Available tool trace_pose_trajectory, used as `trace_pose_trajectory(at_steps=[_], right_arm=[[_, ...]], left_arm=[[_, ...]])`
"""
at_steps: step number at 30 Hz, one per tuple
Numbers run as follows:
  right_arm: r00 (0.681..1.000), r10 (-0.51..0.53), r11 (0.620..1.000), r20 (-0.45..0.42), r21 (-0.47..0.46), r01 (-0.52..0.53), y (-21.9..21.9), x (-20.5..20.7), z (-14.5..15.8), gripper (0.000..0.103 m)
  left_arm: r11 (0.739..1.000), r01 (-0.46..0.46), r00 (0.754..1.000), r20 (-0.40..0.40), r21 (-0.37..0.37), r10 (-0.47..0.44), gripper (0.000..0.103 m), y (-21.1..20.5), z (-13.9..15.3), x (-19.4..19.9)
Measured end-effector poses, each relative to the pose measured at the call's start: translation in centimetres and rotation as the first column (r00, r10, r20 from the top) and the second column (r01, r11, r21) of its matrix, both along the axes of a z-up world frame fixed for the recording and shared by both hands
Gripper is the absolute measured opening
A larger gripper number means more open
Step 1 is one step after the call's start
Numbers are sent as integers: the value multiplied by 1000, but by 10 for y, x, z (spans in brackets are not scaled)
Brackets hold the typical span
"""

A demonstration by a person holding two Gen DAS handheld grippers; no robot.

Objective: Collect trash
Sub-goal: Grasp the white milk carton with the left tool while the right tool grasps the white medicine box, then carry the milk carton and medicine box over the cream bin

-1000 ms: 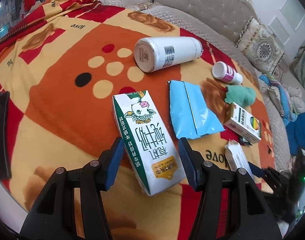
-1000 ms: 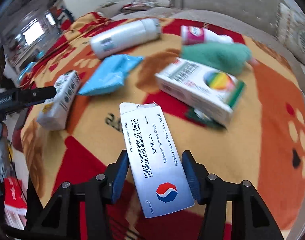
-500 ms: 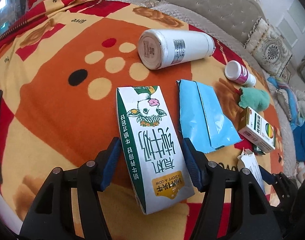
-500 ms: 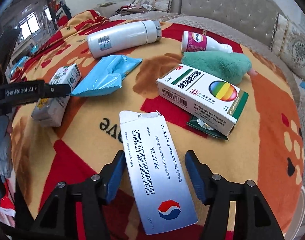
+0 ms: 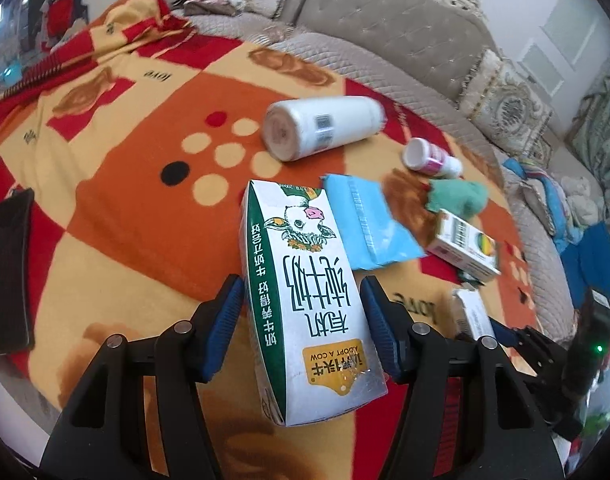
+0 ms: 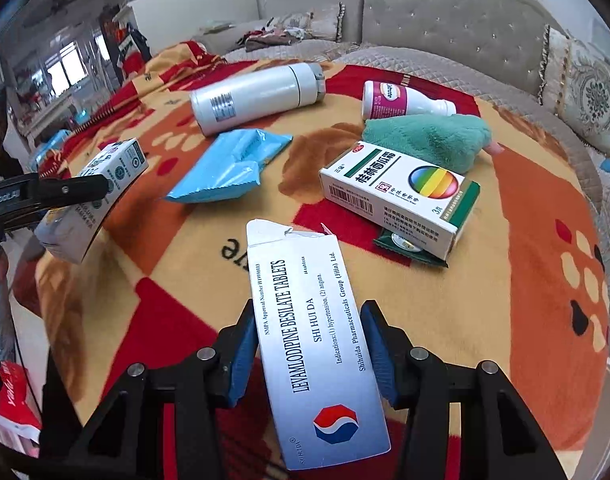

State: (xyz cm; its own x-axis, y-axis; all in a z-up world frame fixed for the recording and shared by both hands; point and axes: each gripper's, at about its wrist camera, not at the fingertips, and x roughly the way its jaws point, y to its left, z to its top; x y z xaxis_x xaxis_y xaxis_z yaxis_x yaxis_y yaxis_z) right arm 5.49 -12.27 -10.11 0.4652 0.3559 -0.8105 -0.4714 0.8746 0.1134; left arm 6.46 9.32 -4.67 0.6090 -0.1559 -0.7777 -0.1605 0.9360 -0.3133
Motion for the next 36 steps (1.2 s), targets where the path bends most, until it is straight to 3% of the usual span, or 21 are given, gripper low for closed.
trace_pose_trajectory(at_steps=[10,18,27,36], right_arm=[[996,-83,996,17,42,82,-40,-19,13,49],[980,-194,981,35,34,193,-90,-35,24,49],[940,-340,940,37,43,338,-159,-53,28,49],[887,-461,886,17,62,460,-225,-70,21,49]], left_arm=[[989,145,989,42,8,-145,58,-68,13,-6],[964,261,963,54,47,-263,58,-134,11,2],[911,405,912,41,75,-409,55,-216,7,11],[843,532,844,34,77,-536,55,-296,2,11]])
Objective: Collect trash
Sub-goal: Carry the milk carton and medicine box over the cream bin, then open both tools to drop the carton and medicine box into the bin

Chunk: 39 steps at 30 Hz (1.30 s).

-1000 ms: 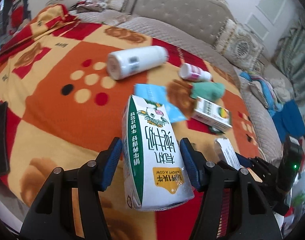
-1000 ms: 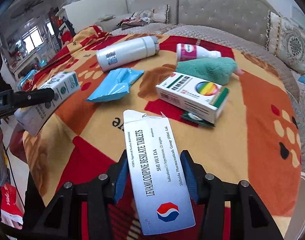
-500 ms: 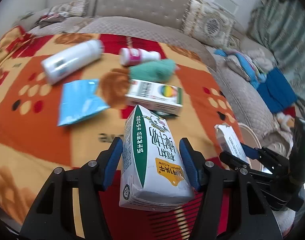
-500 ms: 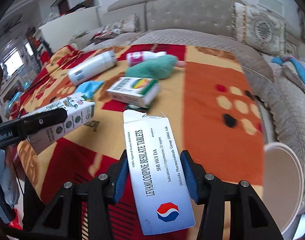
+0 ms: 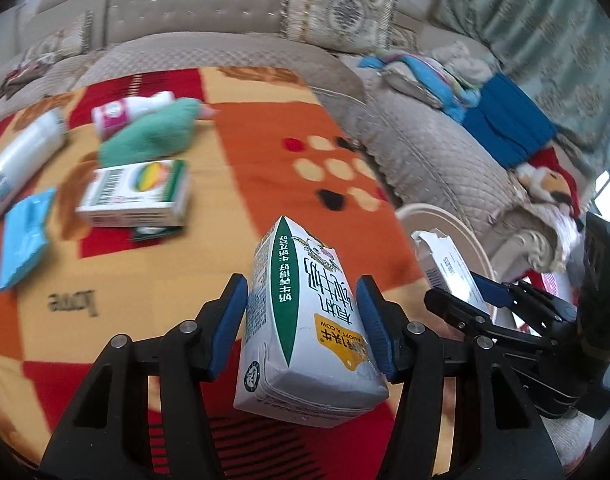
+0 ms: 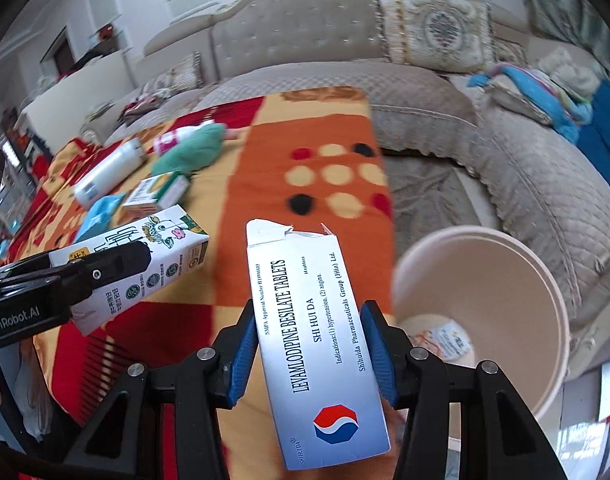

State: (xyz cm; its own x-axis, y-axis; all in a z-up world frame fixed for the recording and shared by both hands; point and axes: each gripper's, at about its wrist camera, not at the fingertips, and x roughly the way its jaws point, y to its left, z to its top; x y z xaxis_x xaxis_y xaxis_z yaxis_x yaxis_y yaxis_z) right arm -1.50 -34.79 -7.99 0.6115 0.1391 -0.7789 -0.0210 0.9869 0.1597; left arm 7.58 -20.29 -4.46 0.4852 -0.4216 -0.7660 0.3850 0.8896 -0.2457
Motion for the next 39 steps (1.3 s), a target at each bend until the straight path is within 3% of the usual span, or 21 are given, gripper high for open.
trace_pose_trajectory(at_steps=[18,29,39], right_arm=[[972,-227,973,-60,18,228,-120,-27,-29,49],[949,-289,955,-128,33,296,-156,-26,-61,49],[930,-331,934,-160,82,347,-176,-22,-76,49]], left_arm=[[987,162,987,-22,7,-162,54,-120,-9,-1],[977,212,975,-66,29,-210,54,-174,-28,-1],[977,213,973,-98,16,-211,54,-189,-41,5]])
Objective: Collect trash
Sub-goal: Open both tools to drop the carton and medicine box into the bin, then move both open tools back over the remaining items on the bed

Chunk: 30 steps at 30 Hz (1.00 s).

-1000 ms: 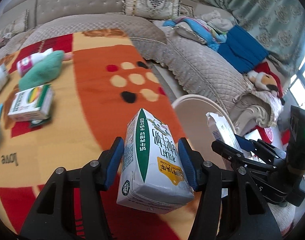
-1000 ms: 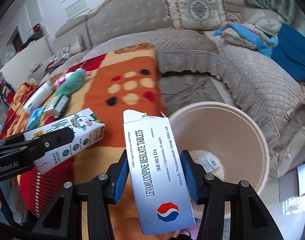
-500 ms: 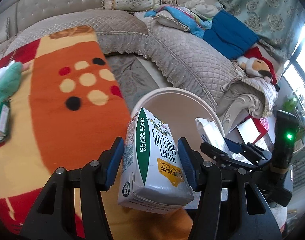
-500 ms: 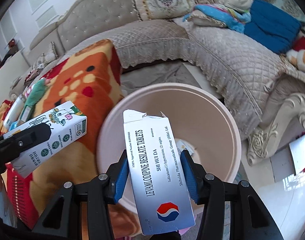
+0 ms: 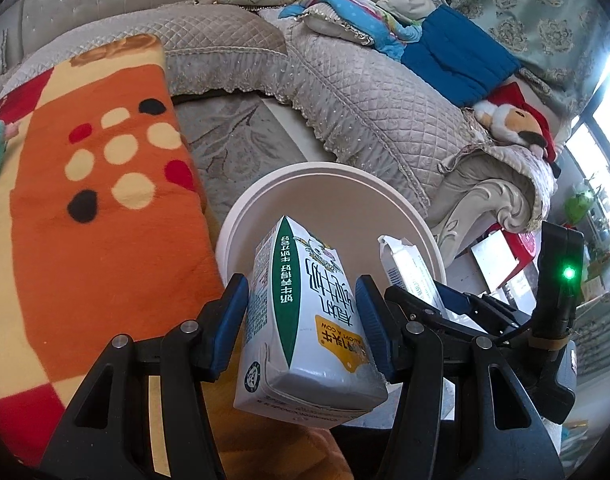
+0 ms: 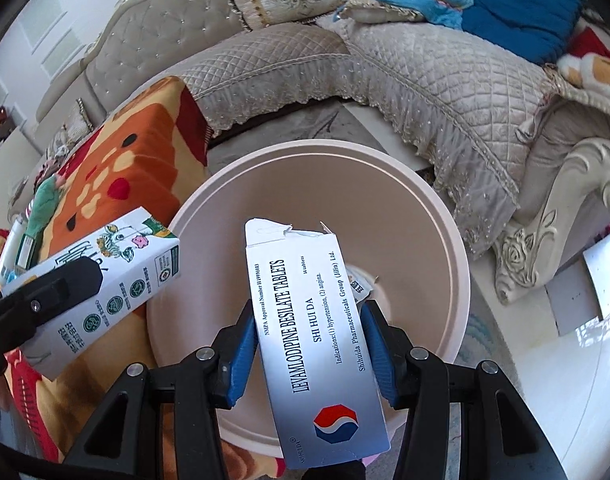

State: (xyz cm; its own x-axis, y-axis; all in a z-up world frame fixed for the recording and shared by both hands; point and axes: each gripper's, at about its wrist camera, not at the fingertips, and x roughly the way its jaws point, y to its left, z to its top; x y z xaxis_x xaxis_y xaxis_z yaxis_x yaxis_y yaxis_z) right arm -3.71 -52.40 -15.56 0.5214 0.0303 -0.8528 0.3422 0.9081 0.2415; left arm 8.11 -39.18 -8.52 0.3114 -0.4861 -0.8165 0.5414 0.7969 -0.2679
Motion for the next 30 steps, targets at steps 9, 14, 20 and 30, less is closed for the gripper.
trace_pose_trajectory(at_steps=[9,14,20,30], right_arm=[[1000,-18,1000,-4,17,18,-5,2,-2,52],[1000,-22,1000,-11,22,22,-5,1,-4,54],[1000,-12,1000,-9,10,12,-1,1,-1,55],[1000,21,1000,3,-15,-21,18,0,9,58]], left_arm=[[1000,-3,999,-32,-11,2,55,-1,-4,4],[1000,-4,999,-47,-14,3,55,0,-4,5],[1000,-9,1000,-27,-5,9,55,5,1,1],[999,-48,998,33,21,47,55,27,6,-1]])
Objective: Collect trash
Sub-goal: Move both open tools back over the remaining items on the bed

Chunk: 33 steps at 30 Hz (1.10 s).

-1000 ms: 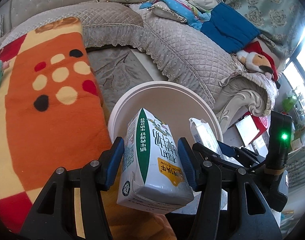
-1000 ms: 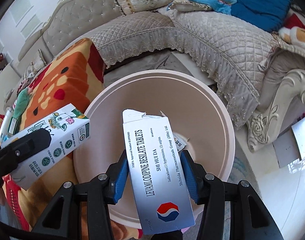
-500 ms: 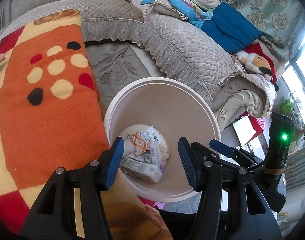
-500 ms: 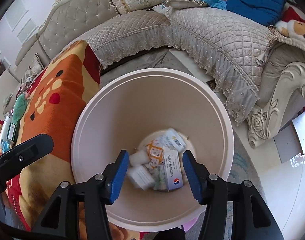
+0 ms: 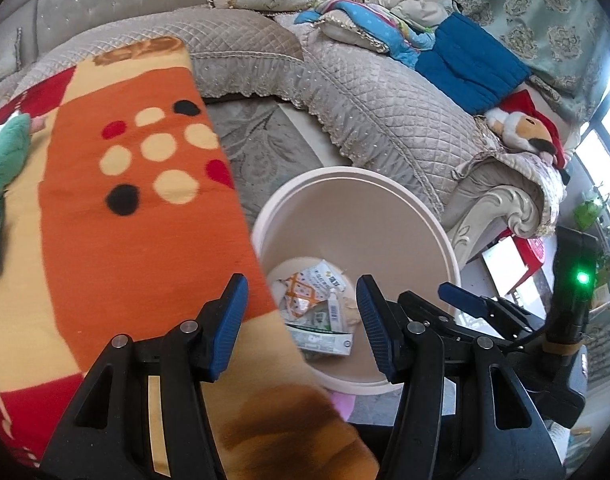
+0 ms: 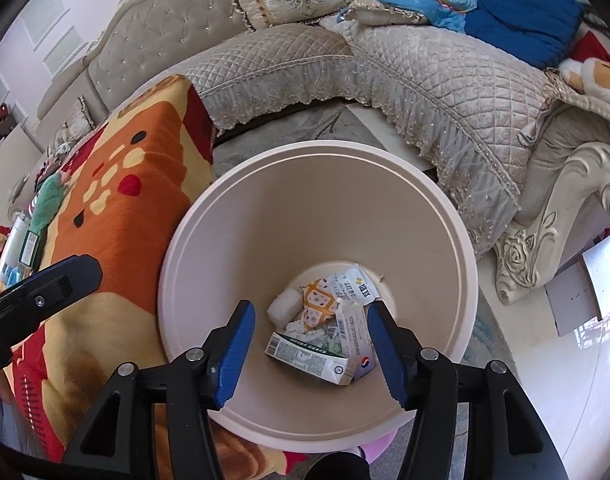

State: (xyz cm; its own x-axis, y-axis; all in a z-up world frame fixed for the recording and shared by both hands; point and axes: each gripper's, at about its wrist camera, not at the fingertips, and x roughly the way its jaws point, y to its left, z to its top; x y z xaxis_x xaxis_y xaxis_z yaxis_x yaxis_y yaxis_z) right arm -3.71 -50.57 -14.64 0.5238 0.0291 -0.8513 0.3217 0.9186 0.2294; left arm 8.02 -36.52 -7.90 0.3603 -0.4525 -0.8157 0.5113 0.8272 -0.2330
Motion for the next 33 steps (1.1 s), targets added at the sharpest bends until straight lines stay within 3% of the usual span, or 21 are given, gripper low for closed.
trace_pose_trajectory(at_steps=[10,21,27,33], right_arm=[[998,46,999,33,-24,-45,31,7,20,66],[981,178,984,79,-35,-176,93,32,46,66],[958,272,962,91,-29,-270,140,52,51,67],[919,385,923,82,-19,-384,195,79,51,69]], left_arm=[[998,-49,999,2,-25,49,55,39,5,4],[985,-170,985,23,2,170,55,131,13,9],[957,-290,957,32,17,290,55,202,13,20],[910,-414,910,47,15,413,55,277,23,35]])
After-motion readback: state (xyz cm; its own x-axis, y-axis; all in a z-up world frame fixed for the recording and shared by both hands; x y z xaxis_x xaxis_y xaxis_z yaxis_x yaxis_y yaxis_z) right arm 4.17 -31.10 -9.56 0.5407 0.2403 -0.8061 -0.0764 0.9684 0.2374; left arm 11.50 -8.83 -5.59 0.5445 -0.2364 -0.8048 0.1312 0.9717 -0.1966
